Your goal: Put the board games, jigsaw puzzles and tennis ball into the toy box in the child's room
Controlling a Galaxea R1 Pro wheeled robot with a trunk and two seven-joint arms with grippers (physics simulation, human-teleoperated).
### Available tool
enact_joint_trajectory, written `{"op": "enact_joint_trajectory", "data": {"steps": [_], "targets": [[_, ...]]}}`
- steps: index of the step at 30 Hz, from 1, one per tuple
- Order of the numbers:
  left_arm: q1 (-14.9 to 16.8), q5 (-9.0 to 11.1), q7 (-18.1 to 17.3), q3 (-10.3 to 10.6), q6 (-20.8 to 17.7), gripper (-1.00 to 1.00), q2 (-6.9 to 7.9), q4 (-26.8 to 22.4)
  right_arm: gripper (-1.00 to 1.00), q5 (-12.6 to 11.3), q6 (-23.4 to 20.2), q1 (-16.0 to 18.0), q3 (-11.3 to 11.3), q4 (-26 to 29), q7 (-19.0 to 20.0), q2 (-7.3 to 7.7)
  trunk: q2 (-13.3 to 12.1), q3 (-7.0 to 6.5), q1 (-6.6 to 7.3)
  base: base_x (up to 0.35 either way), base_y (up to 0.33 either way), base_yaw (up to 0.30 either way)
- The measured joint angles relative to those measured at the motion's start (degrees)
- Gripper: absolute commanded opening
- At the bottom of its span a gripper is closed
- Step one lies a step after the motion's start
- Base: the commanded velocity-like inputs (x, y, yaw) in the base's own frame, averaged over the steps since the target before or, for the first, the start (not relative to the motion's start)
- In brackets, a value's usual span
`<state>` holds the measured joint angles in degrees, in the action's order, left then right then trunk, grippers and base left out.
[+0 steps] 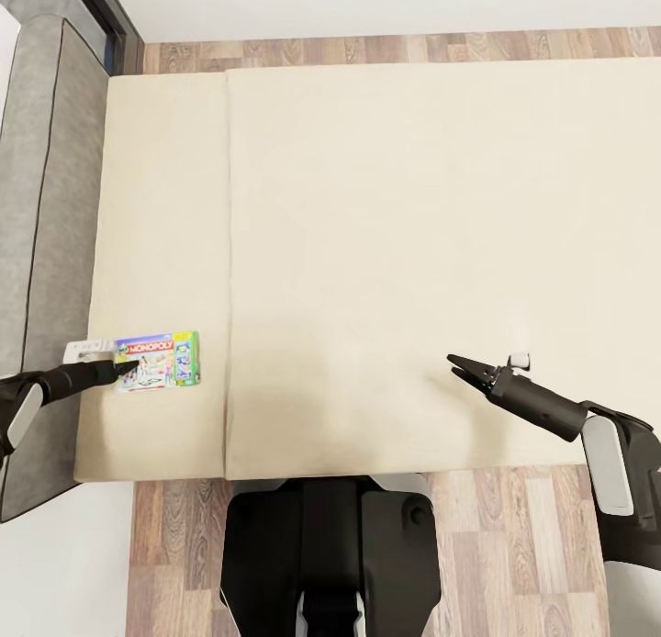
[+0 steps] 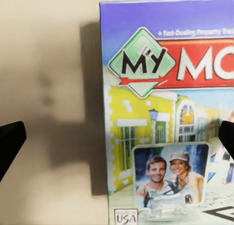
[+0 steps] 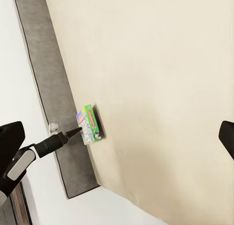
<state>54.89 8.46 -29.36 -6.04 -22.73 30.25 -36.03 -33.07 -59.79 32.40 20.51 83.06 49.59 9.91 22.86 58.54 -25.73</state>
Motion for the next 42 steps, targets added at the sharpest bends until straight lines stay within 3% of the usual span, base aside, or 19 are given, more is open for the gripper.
{"op": "enact_joint_trajectory", "data": {"steps": [21, 42], "targets": [[0.0, 0.0, -0.8, 0.0, -0.1, 1.0, -0.27, 0.0, 1.0, 0.0, 0.0, 0.0, 0.0, 0.1, 0.0, -0.06, 0.0, 0.0, 0.0, 0.0, 0.0, 0.0], [0.0, 0.3, -4.9, 0.0, -0.4, 1.0, -1.4, 0.0, 1.0, 0.0, 0.0, 0.0, 0.0, 0.2, 0.0, 0.02, 0.0, 0.0, -0.02, 0.0, 0.0, 0.0]]}}
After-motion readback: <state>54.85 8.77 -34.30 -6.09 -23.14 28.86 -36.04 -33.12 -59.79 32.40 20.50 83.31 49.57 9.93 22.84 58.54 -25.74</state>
